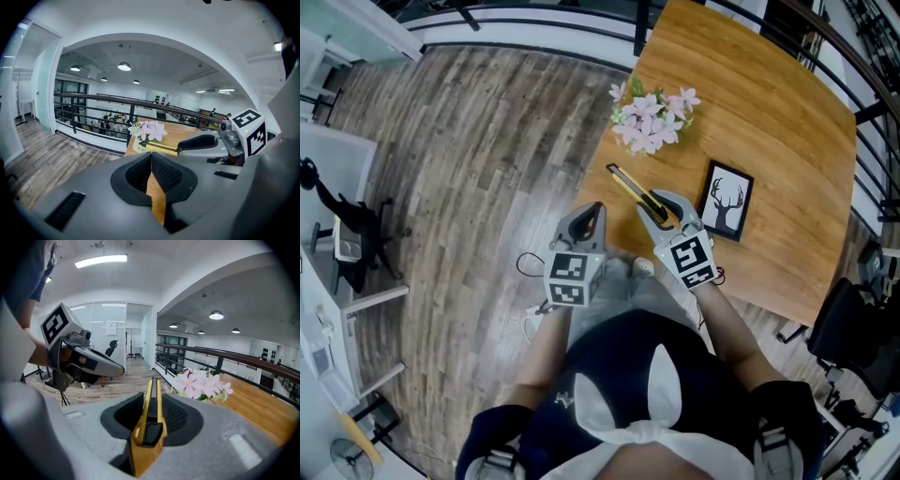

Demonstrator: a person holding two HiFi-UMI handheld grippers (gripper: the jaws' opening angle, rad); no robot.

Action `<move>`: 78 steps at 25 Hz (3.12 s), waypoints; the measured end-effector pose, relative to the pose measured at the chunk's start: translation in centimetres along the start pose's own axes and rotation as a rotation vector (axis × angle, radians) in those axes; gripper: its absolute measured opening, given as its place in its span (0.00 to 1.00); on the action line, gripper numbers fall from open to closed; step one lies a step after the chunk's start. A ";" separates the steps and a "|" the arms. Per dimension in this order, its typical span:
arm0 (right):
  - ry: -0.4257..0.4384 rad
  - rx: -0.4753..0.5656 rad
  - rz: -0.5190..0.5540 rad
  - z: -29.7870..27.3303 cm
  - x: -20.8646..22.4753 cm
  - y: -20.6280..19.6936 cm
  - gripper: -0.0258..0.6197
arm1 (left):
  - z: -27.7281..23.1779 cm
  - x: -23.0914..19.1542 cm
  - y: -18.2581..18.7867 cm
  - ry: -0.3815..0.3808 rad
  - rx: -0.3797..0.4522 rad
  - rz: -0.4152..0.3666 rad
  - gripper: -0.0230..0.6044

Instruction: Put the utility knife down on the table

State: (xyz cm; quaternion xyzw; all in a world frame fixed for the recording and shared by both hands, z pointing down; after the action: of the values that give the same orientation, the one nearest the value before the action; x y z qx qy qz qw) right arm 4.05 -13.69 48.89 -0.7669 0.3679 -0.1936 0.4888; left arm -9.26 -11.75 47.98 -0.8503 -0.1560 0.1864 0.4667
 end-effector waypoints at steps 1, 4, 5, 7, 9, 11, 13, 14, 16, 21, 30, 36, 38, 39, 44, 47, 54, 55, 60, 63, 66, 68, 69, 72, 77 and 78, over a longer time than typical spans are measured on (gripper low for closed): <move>0.002 -0.003 -0.003 -0.1 0.1 -0.1 0.22 | -0.1 0.0 -0.1 0.000 -0.005 0.000 0.07; 0.005 -0.016 -0.005 -0.4 0.1 -0.5 0.22 | -0.3 -0.1 -0.2 0.000 -0.013 -0.001 0.07; 0.005 -0.019 -0.006 -0.5 0.2 -0.6 0.22 | -0.4 -0.2 -0.3 0.000 -0.014 0.000 0.07; 0.006 -0.023 -0.008 -0.7 0.2 -0.8 0.22 | -0.5 -0.4 -0.3 0.000 -0.014 0.004 0.07; 0.007 -0.026 -0.009 -0.8 0.3 -0.9 0.22 | -0.6 -0.5 -0.3 0.001 -0.017 0.005 0.07; 0.008 -0.031 -0.009 -1.0 0.3 -0.9 0.22 | -0.5 -0.6 -0.4 0.004 -0.025 0.006 0.07; 0.011 -0.036 -0.009 -1.2 0.2 -1.0 0.22 | -0.5 -0.8 -0.5 0.007 -0.035 0.013 0.07; 0.012 -0.038 -0.010 -1.3 0.2 -1.1 0.22 | -0.5 -0.9 -0.6 0.008 -0.037 0.017 0.07; 0.014 -0.043 -0.011 -1.6 0.2 -1.3 0.22 | -0.7 -0.9 -0.5 0.005 -0.028 0.016 0.07; 0.022 -0.061 -0.014 -2.1 0.2 -1.9 0.22 | -0.7 -1.2 -0.5 0.008 -0.033 0.015 0.07; 0.036 -0.091 -0.014 -2.8 -0.1 -3.0 0.22 | -0.7 -1.5 -0.7 0.010 -0.038 0.020 0.07; 0.041 -0.110 -0.019 -3.4 0.0 -3.9 0.22 | -0.7 -1.6 -0.9 0.012 -0.051 0.016 0.07; 0.042 -0.119 -0.020 -3.6 0.0 -4.1 0.22 | -0.8 -1.6 -0.9 0.010 -0.046 0.015 0.07; 0.044 -0.124 -0.020 -3.7 0.0 -4.2 0.22 | -0.8 -1.6 -0.9 0.010 -0.045 0.015 0.07; 0.053 -0.144 -0.020 -4.3 -0.1 -5.0 0.22 | -0.9 -1.7 -1.0 0.010 -0.051 0.013 0.07; 0.058 -0.158 -0.024 -4.6 -0.1 -5.5 0.22 | -0.8 -1.6 -1.1 0.008 -0.053 0.016 0.07; 0.068 -0.188 -0.033 -5.5 0.0 -6.8 0.22 | -1.0 -1.5 -1.4 0.003 -0.062 0.014 0.07; 0.070 -0.193 -0.033 -5.6 0.0 -6.9 0.22 | -0.9 -1.5 -1.4 0.002 -0.063 0.014 0.07; 0.086 -0.217 -0.030 -6.2 -0.2 -7.7 0.22 | -0.9 -1.6 -1.4 0.001 -0.065 0.015 0.07; 0.091 -0.230 -0.034 -6.4 -0.2 -8.2 0.22 | -1.0 -1.6 -1.6 0.002 -0.068 0.018 0.07; 0.097 -0.239 -0.040 -6.8 -0.2 -8.6 0.22 | -1.1 -1.6 -1.7 0.000 -0.072 0.018 0.07; 0.102 -0.246 -0.041 -7.1 -0.2 -8.9 0.22 | -1.2 -1.6 -1.8 -0.001 -0.076 0.019 0.07; 0.104 -0.250 -0.041 -7.2 -0.2 -9.1 0.22 | -1.3 -1.6 -1.8 -0.001 -0.077 0.019 0.07; 0.112 -0.260 -0.041 -7.5 -0.1 -9.5 0.22 | -1.4 -1.6 -1.9 -0.002 -0.081 0.020 0.07; 0.115 -0.288 -0.022 -7.7 0.1 -9.9 0.22 | -1.5 -1.6 -2.0 -0.004 -0.086 0.022 0.07; 0.117 -0.290 -0.024 -7.8 0.1 -10.0 0.22 | -1.6 -1.6 -2.0 -0.004 -0.087 0.023 0.07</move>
State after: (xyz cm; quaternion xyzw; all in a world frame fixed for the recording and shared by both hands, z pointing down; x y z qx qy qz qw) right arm 2.69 -15.98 61.30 -0.8213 0.4108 -0.1884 0.3482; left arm -10.17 -12.61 50.70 -0.8711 -0.1552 0.1865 0.4270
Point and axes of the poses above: the fingertips, and each gripper's own axes: z backward along the fingers, x to its right, y out of its top, the point moved 5 cm from there along z, backward along the fingers, and after that the axes turned 1 degree about y, right-handed, at the moved point
